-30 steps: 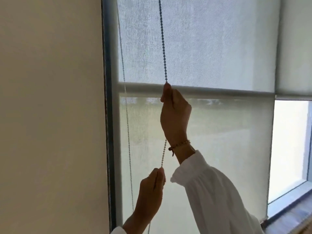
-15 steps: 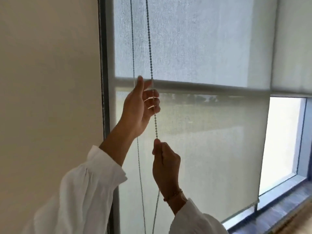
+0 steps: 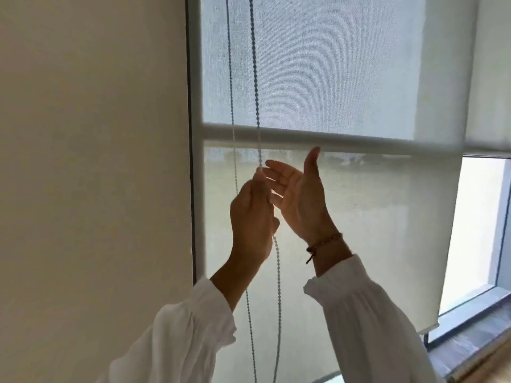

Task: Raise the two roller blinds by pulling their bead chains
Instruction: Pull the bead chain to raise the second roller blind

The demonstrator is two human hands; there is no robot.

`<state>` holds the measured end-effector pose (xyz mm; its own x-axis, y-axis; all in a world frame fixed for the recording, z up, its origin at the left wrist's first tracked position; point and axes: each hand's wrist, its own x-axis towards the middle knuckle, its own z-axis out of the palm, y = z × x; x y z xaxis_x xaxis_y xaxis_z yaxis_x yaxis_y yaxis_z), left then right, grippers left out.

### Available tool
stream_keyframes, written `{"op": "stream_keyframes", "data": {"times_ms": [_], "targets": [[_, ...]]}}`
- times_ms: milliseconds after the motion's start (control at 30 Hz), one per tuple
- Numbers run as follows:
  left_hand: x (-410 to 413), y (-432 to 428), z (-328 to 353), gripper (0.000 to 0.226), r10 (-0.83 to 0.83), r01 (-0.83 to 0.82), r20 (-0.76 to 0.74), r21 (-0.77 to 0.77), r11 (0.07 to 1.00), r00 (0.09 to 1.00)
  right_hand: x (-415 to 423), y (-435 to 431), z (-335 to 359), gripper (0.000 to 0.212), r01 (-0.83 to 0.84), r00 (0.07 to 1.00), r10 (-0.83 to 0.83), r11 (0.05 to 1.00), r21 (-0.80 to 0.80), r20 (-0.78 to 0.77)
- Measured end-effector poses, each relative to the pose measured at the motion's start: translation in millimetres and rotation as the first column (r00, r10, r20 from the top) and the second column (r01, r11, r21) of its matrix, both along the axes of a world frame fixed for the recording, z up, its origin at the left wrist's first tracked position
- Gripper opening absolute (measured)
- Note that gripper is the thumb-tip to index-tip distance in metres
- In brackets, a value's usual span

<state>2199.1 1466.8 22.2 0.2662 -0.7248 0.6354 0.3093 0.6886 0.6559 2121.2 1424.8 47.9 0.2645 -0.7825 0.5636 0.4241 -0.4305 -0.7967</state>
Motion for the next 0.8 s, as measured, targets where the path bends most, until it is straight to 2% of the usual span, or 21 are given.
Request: {"op": "stream_keyframes", "data": {"times_ms": [100, 167, 233, 300, 400, 467, 533, 633, 733, 800], "targets": [[-1, 4, -45, 0.035, -0.022, 0.014, 0.049, 0.151, 0.988, 0.999, 6, 19, 26, 0.070, -0.074, 0.997, 0.075, 0.997, -0.020, 0.022], [-2, 9, -67, 0.034, -0.041, 0.029, 0.062, 0.184, 0.982, 0.997, 12, 33, 39, 0.057, -0.077, 0.997, 0.077, 0.996, -0.041, 0.015], [-1, 13, -78, 0.033, -0.028, 0.013, 0.081, 0.182, 0.983, 0.996, 20, 43, 51, 0.043, 0.055, 0.997, -0.051, 0.997, -0.062, 0.057], [0, 15, -77, 0.033, 0.000, -0.020, 0.125, 0.162, 0.987, 0.992, 28, 47, 56, 0.035, 0.255, 0.955, -0.242, 0.965, -0.054, 0.173], [-3, 17, -72, 0.032, -0.013, -0.004, 0.129, 0.132, 0.991, 0.992, 35, 49, 56, 0.041, 0.518, 0.838, -0.479, 0.848, -0.109, 0.260], [-4, 20, -70, 0.032, -0.016, -0.004, 0.147, 0.134, 0.991, 0.989, 34, 52, 51, 0.044, 0.594, 0.794, -0.538, 0.784, -0.178, 0.282], [-3, 24, -63, 0.032, -0.002, -0.023, 0.174, 0.143, 0.989, 0.985, 28, 60, 52, 0.044, 0.625, 0.774, -0.555, 0.748, -0.223, 0.305], [2, 29, -40, 0.033, -0.061, 0.052, 0.047, 0.169, 0.984, 0.997, 16, 79, 53, 0.043, 0.630, 0.771, -0.550, 0.733, -0.256, 0.322], [8, 45, -1, 0.037, -0.076, 0.079, -0.029, 0.096, 0.992, 0.997, 6, 98, 42, 0.040, 0.652, 0.756, -0.586, 0.714, -0.255, 0.291], [9, 60, 26, 0.039, -0.121, 0.122, -0.028, 0.036, 0.992, 0.992, 4, 109, 22, 0.038, 0.665, 0.747, -0.617, 0.707, -0.243, 0.249]]}}
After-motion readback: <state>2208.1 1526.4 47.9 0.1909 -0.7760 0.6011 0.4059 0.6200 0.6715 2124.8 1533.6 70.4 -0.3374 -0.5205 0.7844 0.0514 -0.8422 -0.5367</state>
